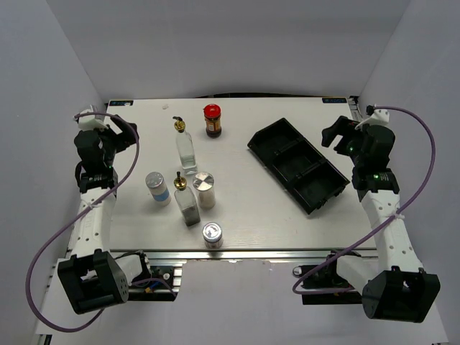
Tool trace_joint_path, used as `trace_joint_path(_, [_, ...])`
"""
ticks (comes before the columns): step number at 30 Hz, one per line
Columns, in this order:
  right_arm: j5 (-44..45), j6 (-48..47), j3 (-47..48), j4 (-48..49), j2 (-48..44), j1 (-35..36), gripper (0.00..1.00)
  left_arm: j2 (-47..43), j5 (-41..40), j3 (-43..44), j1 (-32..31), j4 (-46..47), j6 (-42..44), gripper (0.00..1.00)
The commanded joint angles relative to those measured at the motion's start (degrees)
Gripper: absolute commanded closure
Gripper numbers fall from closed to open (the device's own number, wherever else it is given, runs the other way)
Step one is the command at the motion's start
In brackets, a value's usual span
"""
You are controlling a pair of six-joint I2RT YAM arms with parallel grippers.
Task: Organize the condiment bottles
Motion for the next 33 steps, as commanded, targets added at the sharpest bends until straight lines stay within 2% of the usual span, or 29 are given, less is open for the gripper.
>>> trace_joint_path(1, [-6.4, -2.4, -2.3, 7.5, -2.0, -0.1, 0.11, -3.6, 2.4, -3.4, 0.2, 3.5, -1.4, 0.02])
trace_joint_path(3, [-8.6, -2.4, -2.7, 9.7, -1.6, -0.1, 0.11, -4.3, 2.7, -4.3, 0.2, 4.3, -1.8, 0.02])
trace_joint_path(7, [-26.7, -2.6, -0.2, 11.7, 2.5, 0.7, 0.11, -5.0, 1.6, -5.7, 0.2, 3.2, -1.2, 0.02])
trace_joint_path(8, [-27.6, -2.7, 0.7, 12.0, 3.4, 1.5, 0.11, -5.1, 1.1, -6.1, 0.2, 3.2, -1.0, 0.02])
trace_joint_path(11, [-21.9, -8.6, 5.2, 10.1, 6.7, 11.7, 0.11, -5.5, 0.6, -7.7, 0.2, 3.9, -1.4, 0.02])
trace_joint_path(12, [-19.1, -12.4, 6.0, 10.3, 7.5, 17.7, 0.11, -5.5, 0.2, -7.6, 0.1, 3.7, -1.8, 0.02])
trace_joint_path(16, [-18.2, -16.2, 10.4, 14.2, 14.5, 28.2, 0.11, -6.1, -0.7, -9.2, 0.2, 3.2, -1.9, 0.02])
trace_joint_path(21, [-16.7, -22.4, 22.3, 14.6, 25.7, 39.4, 0.11, -7.6, -0.6, -9.9, 0.1, 3.0, -1.9, 0.02])
trace_joint_path(26, [-14.2, -23.3, 35.0, 15.1, 40.1, 44.6, 0.11, -9.4, -1.3, -11.2, 0.2, 3.2, -2.0, 0.02])
trace_joint_path(27, [-13.3, -23.7, 40.0, 14.6, 44.1, 45.0, 0.11, -9.5, -1.4, -11.2, 0.2, 3.0, -1.8, 0.02])
trace_joint_path(31, [-12.5, -23.4, 50.2, 12.2, 52.6, 46.2, 0.11, -9.7, -2.3, -11.1, 0.1, 2.2, -1.8, 0.02])
trace_joint_path(33, [-12.9, -22.5, 52.4, 13.0, 56.0, 46.4, 0.11, -9.8, -2.9, -11.2, 0.1, 2.1, -1.7, 0.02])
